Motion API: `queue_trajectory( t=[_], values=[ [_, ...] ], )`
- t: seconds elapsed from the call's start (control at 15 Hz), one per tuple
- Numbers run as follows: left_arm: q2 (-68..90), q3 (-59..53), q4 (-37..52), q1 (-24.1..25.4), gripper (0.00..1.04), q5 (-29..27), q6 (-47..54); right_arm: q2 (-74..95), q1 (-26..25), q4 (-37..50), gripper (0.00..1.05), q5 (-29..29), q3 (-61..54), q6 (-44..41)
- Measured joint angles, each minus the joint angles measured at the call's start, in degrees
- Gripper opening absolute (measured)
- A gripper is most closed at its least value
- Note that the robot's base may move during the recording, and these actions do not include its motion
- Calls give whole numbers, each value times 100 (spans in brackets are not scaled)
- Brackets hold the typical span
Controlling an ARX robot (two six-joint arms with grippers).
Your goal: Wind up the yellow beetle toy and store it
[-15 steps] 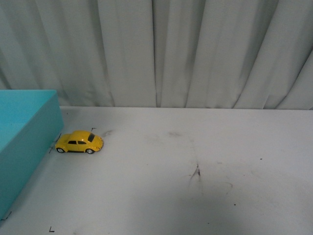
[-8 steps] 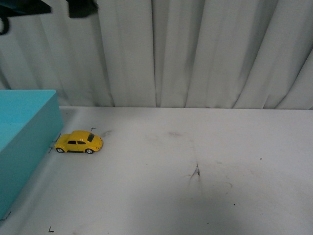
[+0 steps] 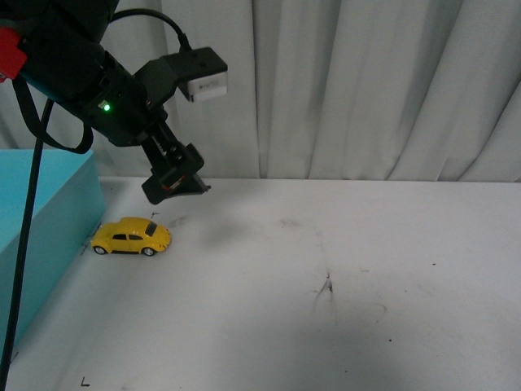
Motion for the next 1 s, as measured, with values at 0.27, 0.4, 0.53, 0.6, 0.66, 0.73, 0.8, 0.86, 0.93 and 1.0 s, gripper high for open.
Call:
queue_trajectory(
  t=[0.27, 0.4, 0.53, 0.6, 0.66, 0.73, 0.8, 0.86, 0.93, 1.0],
  values=[
    [1309, 964, -1126, 160, 98, -807, 2133, 0, 0, 0, 98, 0, 0, 0],
    [1733, 1187, -1202, 289, 98, -1198, 2586, 0, 0, 0, 98, 0, 0, 0],
    [1910, 1453, -1281, 363, 98, -1408, 2800, 0, 0, 0, 98, 0, 0, 0],
    [1982, 1611, -1327, 411, 98, -1541, 2924, 0, 0, 0, 98, 0, 0, 0],
    [2079, 1814, -1495, 452, 98, -1641, 3095, 0, 0, 0, 98, 0, 0, 0],
    [2127, 1871, -1652, 474, 98, -1766, 3217, 0, 0, 0, 98, 0, 0, 0],
    [2186, 1932, -1880, 479, 98, -1784, 3239, 0, 0, 0, 98, 0, 0, 0],
    [2194, 1932, -1899, 479, 88, -1792, 3233, 0, 0, 0, 98, 0, 0, 0],
    [2194, 1941, -1961, 479, 77, -1790, 3202, 0, 0, 0, 98, 0, 0, 0],
    [2194, 1945, -1956, 476, 61, -1755, 3268, 0, 0, 0, 98, 0, 0, 0]
  ],
)
